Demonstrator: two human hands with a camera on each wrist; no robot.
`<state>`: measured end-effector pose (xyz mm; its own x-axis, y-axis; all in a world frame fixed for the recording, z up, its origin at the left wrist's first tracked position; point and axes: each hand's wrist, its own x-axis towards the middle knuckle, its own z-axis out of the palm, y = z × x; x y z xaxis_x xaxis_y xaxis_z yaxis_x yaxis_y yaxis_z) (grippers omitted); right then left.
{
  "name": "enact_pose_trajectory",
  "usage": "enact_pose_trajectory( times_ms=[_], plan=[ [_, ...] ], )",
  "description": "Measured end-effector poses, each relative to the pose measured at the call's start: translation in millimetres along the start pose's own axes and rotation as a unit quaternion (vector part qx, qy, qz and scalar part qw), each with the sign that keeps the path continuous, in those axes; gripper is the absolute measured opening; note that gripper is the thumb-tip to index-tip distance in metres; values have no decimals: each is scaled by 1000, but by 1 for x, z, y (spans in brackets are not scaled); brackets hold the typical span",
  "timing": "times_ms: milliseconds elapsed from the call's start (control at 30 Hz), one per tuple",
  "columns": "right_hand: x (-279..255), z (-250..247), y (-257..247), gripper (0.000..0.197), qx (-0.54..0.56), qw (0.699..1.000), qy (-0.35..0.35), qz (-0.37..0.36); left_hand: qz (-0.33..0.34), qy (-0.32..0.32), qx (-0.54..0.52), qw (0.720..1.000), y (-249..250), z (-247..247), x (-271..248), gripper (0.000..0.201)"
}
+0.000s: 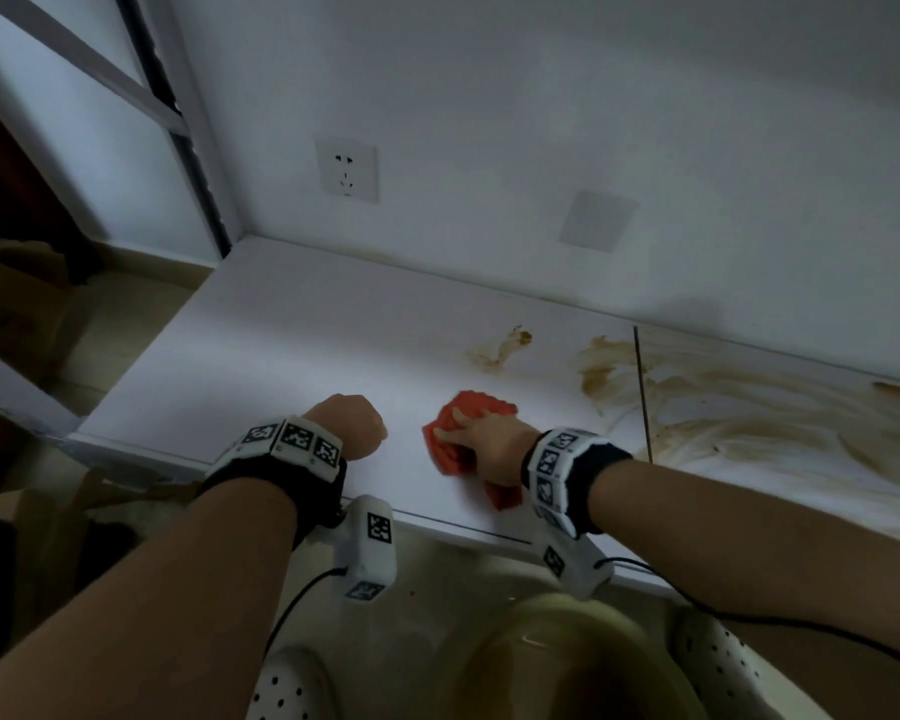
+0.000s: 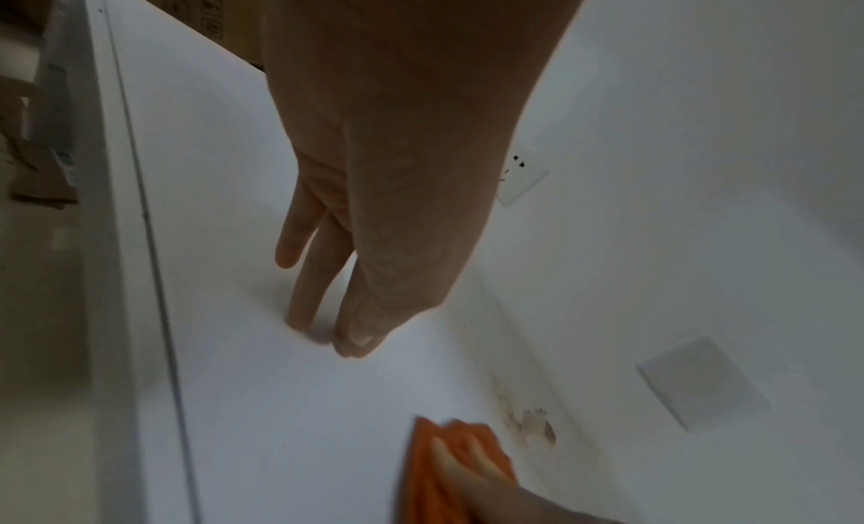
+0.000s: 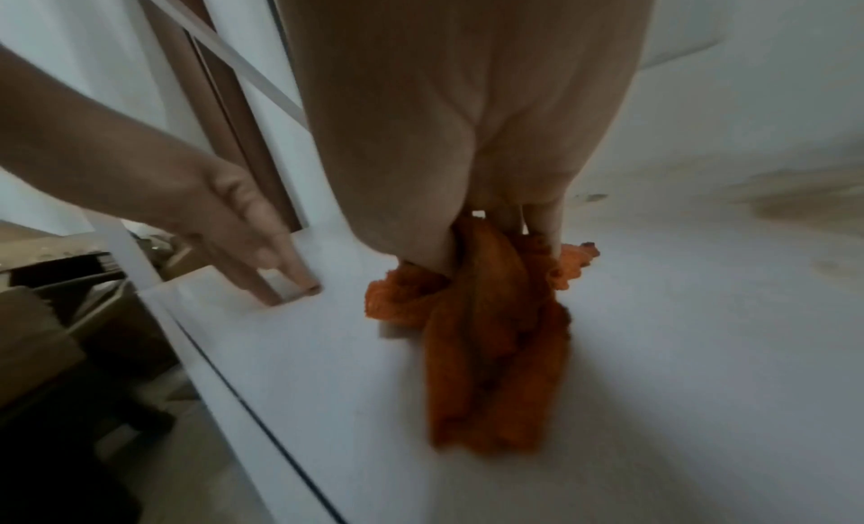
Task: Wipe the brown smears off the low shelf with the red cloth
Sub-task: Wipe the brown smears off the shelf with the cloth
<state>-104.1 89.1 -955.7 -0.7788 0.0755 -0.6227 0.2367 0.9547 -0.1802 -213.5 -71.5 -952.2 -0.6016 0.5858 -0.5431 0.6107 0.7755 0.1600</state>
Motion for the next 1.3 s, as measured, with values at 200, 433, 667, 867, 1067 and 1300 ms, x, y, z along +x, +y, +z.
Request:
enact_pose_trajectory(
  times_ms=[200,433,667,867,1067,1300],
  plan=[
    [27,-20,-20,72,-57,998,6,-11,-18,57,-25,998,-11,-1,5,39],
    [15,-21,21,69,-6,997,54,63,-58,42,-38,997,-28,1,4,45],
    [8,-5,0,48,-106,994,6,-25,-100,53,-50,992,-26,7,13,43],
    [46,-22,-28,67,-74,996,29,-36,-122,64,-33,990,-16,8,17,40],
    [69,-46,-15,61,-10,997,75,4,-125,62,-33,990,-19,5,19,37],
    [38,-39,6,51,18,997,62,31,-126,57,-41,990,-20,4,25,18]
  ],
)
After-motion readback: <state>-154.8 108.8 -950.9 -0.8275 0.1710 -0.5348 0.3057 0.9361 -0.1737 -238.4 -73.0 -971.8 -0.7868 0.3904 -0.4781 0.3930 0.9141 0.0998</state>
